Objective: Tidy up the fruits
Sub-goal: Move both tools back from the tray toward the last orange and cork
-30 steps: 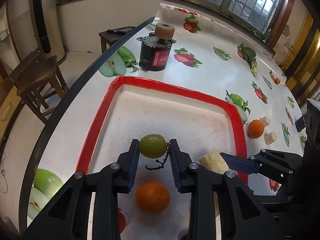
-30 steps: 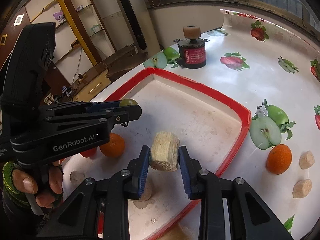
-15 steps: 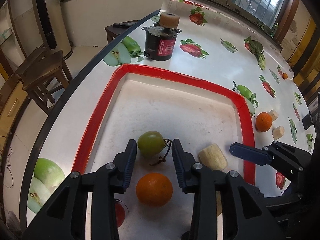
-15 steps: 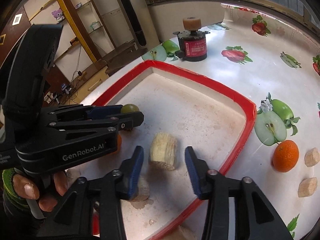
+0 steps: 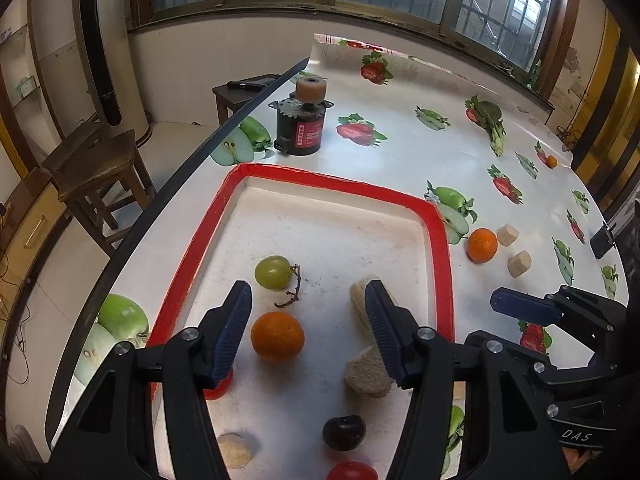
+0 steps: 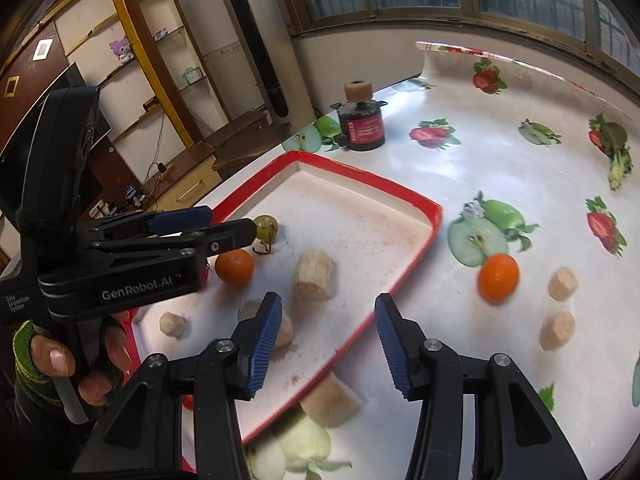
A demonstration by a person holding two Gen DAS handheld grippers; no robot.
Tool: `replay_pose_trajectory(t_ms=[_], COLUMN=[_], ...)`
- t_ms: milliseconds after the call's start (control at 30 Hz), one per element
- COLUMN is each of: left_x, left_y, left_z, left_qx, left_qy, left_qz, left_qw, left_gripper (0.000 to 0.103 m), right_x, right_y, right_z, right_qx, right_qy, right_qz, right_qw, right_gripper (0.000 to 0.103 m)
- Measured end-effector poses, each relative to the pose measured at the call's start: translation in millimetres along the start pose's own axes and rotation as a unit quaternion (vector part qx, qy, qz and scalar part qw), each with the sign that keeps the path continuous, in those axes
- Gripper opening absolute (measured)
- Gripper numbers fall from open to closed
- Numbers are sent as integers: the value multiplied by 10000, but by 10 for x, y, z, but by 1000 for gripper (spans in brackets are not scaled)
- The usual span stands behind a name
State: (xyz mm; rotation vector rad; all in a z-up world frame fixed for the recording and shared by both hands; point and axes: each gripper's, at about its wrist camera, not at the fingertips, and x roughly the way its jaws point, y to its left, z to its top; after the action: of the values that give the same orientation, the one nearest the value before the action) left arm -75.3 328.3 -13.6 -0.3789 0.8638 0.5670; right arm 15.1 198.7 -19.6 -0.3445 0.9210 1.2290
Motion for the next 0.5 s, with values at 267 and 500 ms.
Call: replay_pose_trajectory(t_ms=[267,500], left_x=[-129,-227], left_y=[-170,-333], left_z=[-56,-83], left_qx=[102,204], left_qy=[-65,-131], left_qz=[-97,-236], left_qw=[9999,9994], left_gripper=[58,58], right_x=[-322,-510], right_y=[-217,-413], right_z=[-218,-373], right_qx=[199,374], right_qy=[-136,-179], right_qz=[-176,-315], right_qw=[9996,9986], right_gripper=[50,50])
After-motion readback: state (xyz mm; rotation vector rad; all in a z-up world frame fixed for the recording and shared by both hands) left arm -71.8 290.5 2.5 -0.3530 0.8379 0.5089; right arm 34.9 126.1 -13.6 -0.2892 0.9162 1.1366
